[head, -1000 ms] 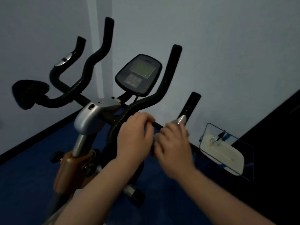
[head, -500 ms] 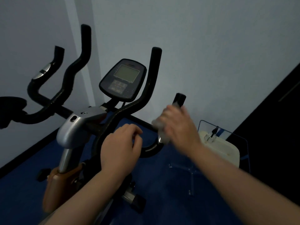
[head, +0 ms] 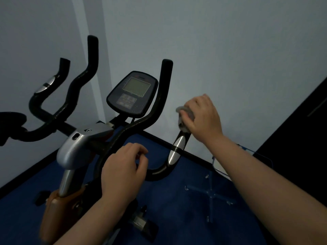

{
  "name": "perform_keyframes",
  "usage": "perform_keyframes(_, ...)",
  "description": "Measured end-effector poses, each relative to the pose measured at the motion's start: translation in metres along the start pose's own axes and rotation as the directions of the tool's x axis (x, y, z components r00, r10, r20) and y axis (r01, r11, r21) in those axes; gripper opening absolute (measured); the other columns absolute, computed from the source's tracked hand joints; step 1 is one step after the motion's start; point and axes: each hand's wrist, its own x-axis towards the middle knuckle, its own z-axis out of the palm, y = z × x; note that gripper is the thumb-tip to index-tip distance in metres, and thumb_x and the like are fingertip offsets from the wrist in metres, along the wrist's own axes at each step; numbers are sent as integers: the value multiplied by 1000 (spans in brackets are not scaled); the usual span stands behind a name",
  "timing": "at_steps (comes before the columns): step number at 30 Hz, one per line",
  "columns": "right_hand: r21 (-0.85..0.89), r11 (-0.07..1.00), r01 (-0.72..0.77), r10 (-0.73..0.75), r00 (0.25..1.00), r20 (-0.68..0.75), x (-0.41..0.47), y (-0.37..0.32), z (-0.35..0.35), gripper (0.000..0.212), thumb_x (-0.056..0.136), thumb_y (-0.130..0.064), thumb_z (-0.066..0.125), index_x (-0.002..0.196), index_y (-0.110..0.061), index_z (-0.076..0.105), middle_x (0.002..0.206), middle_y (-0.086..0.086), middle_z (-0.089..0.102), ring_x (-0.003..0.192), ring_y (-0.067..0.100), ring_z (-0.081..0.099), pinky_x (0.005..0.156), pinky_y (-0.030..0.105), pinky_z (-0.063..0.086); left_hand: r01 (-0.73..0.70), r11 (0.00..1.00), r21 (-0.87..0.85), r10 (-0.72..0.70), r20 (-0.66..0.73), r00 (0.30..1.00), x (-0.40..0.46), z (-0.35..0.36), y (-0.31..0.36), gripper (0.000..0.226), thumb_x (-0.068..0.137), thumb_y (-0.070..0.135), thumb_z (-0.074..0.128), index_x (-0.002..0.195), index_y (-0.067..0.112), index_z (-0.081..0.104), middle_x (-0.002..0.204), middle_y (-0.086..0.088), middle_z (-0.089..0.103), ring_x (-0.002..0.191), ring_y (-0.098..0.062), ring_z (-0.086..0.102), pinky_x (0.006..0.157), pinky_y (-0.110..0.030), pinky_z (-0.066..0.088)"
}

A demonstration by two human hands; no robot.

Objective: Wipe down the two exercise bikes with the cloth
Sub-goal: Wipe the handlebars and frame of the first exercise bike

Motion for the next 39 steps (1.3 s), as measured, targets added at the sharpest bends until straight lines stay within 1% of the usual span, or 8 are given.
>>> perform_keyframes(3, 239, 930, -280, 298, 954, -40, -8, -12, 11, 35, 94, -43, 38, 97, -14, 58, 93, 1, 57, 77, 16, 54, 64, 34, 50, -2, 1000, 11, 2, -5, 1000, 1, 1, 0, 10, 82, 21, 59, 86, 29, 63, 79, 16, 61, 56, 1, 47, 56, -13, 32)
perform_keyframes(8, 568, 581, -583, 747, 659, -87, -25, -52, 23, 34, 100, -42, 29, 121, -26, 50, 110, -7, 60, 93, 8, 57, 72, 17, 46, -10, 999, 36, 11, -15, 1000, 3, 2, 1, 8, 82, 22, 60, 84, 29, 63, 79, 15, 62, 57, -3, 47, 56, -19, 34)
perform_keyframes(12, 658, 331, -676, 857, 508, 90, -74, -92, 33, 30, 102, -34, 29, 121, -25, 50, 110, 2, 63, 94, 14, 60, 79, 31, 50, -11, 999, 46, 11, -6, 1000, 3, 4, 2, 6, 83, 25, 57, 84, 30, 62, 78, 15, 61, 59, -3, 50, 55, -18, 34)
perform_keyframes(16, 577, 573, -582, 695, 719, 35, -71, -96, 26, 51, 101, -28, 33, 149, -28, 16, 150, -7, 21, 126, 0, 35, 97, 4, 32, -16, 1000, 9, 16, -35, 999, 2, 3, 2, 6, 84, 22, 60, 87, 27, 63, 80, 14, 62, 59, -4, 50, 56, -22, 40)
perform_keyframes(20, 402, 775, -488, 495, 864, 94, -87, -93, 18, 49, 102, -29, 30, 149, -24, 19, 159, -3, 1, 146, 16, 6, 117, 45, 22, -7, 1000, -30, 4, -73, 997, -1, 1, 2, 7, 85, 20, 58, 89, 23, 63, 81, 12, 61, 62, -5, 51, 56, -17, 39)
perform_keyframes(23, 190, 960, -206, 166, 964, 208, -127, -123, 17, 43, 97, -29, 33, 137, -18, 44, 151, 0, 29, 146, 21, 8, 117, 53, 12, -19, 999, -49, 12, -128, 992, -3, 1, 3, 8, 86, 17, 58, 88, 20, 64, 82, 9, 62, 64, -4, 51, 57, -15, 36)
perform_keyframes(29, 39, 942, 334, -314, 832, 457, -103, -81, -14, 46, 96, -39, 34, 136, -20, 47, 130, -5, 55, 130, 20, 42, 114, 47, 23, -69, 996, 60, 83, -284, 955, -24, -15, -18, 18, 87, 17, 47, 94, 16, 64, 93, 3, 63, 84, -14, 56, 72, -31, 42)
perform_keyframes(39, 155, 972, 178, -234, 658, 716, -48, -136, 29, 39, 101, -42, 24, 122, -13, 41, 108, 7, 57, 81, 23, 55, 63, 33, 33, 234, 969, 75, -175, -456, 873, -37, -12, -36, 19, 88, 10, 47, 98, 18, 63, 94, 2, 61, 83, -8, 49, 71, -15, 23)
